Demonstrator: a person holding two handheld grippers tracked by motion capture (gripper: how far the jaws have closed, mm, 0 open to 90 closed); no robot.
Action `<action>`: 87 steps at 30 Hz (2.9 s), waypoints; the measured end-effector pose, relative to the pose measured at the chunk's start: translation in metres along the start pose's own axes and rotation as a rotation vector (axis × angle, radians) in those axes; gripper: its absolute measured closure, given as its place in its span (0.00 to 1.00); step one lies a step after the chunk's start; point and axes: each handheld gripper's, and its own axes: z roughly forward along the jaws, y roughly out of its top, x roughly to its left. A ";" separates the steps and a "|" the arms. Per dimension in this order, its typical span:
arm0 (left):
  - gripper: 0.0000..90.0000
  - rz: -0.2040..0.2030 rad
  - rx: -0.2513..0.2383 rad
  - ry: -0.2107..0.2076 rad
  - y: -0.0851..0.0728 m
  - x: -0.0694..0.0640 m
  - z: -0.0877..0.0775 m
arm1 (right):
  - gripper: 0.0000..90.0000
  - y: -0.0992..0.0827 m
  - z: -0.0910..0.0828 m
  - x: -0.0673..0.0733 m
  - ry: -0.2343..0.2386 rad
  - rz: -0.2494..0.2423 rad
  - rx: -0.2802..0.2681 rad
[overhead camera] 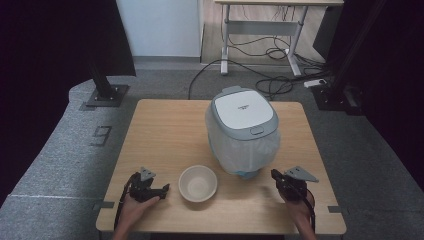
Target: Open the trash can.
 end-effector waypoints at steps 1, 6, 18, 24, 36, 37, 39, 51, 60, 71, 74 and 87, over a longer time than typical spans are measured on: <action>0.16 0.000 0.000 0.000 0.000 0.000 0.000 | 0.97 0.000 0.000 0.000 0.000 0.000 0.000; 0.16 0.000 0.000 -0.001 0.000 0.000 0.000 | 0.99 0.002 0.006 0.005 0.056 -0.010 0.013; 0.16 0.000 0.000 0.000 0.000 -0.002 0.000 | 0.99 0.007 0.026 0.022 0.159 -0.057 0.052; 0.16 -0.001 0.000 0.001 0.000 -0.002 0.000 | 0.99 0.009 0.038 0.026 0.179 -0.049 0.050; 0.16 -0.002 0.000 0.002 0.000 -0.003 0.000 | 0.99 0.012 0.060 0.039 0.173 -0.071 0.062; 0.16 -0.002 0.000 0.002 0.000 -0.003 0.000 | 0.99 0.012 0.061 0.039 0.168 -0.076 0.066; 0.16 -0.002 0.000 0.002 0.000 -0.003 0.000 | 0.99 0.010 0.062 0.038 0.160 -0.074 0.068; 0.16 0.000 0.000 0.000 0.000 -0.003 0.000 | 0.95 0.008 0.062 0.041 0.129 -0.094 0.070; 0.16 0.002 0.000 -0.002 0.000 -0.003 0.000 | 1.00 0.006 0.063 0.040 0.098 -0.078 0.055; 0.16 0.003 0.000 -0.003 0.000 -0.004 0.001 | 1.00 0.005 0.064 0.035 0.137 -0.026 0.057; 0.16 0.004 0.000 -0.002 0.001 -0.005 0.001 | 1.00 0.004 0.064 0.038 0.120 -0.046 0.053; 0.16 0.006 0.000 -0.004 0.000 -0.006 0.001 | 1.00 0.002 0.065 0.038 0.113 -0.046 0.056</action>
